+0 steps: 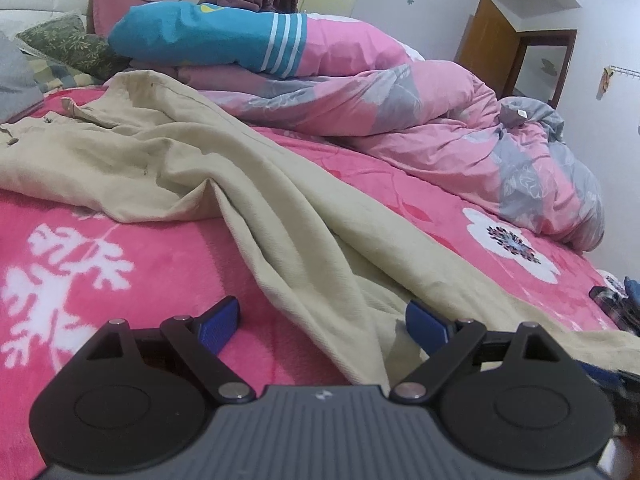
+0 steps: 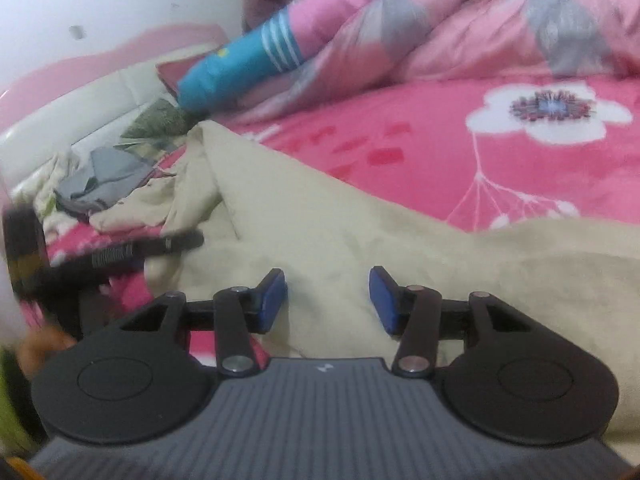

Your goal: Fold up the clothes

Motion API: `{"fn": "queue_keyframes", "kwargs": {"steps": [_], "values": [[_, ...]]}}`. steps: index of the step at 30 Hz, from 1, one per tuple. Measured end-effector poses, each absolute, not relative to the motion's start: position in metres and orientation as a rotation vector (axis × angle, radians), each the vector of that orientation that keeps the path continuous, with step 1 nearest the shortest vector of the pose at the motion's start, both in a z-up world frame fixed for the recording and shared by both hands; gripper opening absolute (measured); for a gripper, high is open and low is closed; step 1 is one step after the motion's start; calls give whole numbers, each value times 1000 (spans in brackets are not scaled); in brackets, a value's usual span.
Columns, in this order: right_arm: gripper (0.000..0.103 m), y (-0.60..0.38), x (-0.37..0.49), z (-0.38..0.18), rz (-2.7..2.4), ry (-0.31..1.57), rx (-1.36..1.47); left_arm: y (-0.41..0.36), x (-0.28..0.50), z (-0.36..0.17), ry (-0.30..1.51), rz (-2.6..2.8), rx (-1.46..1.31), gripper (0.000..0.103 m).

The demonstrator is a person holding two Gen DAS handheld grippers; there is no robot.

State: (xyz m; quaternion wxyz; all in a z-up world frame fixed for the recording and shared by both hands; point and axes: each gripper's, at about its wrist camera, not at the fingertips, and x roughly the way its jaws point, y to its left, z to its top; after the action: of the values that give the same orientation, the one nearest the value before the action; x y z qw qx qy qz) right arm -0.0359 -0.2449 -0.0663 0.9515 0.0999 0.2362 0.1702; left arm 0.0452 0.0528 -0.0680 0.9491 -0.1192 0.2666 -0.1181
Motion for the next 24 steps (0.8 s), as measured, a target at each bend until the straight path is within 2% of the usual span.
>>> {"fn": "queue_keyframes", "kwargs": {"steps": [5,11,14,17,19,24], "values": [[53,-228,-59,-72,373,396,37,51,46,-67,548,-237,-231,92],[53,-237,-69,-72,445,340,68,43,45,-66,557,-220,-182,93],[49,-239,-78,-70,537,329,111,48,44,-66,548,-220,-209,93],[40,-222,-90,-73,598,365,78,51,44,-66,544,-228,-227,93],[38,-209,-100,-76,578,390,23,54,44,-66,540,-233,-243,93],[37,-219,-117,-62,561,445,133,63,43,-67,530,-247,-301,88]]}}
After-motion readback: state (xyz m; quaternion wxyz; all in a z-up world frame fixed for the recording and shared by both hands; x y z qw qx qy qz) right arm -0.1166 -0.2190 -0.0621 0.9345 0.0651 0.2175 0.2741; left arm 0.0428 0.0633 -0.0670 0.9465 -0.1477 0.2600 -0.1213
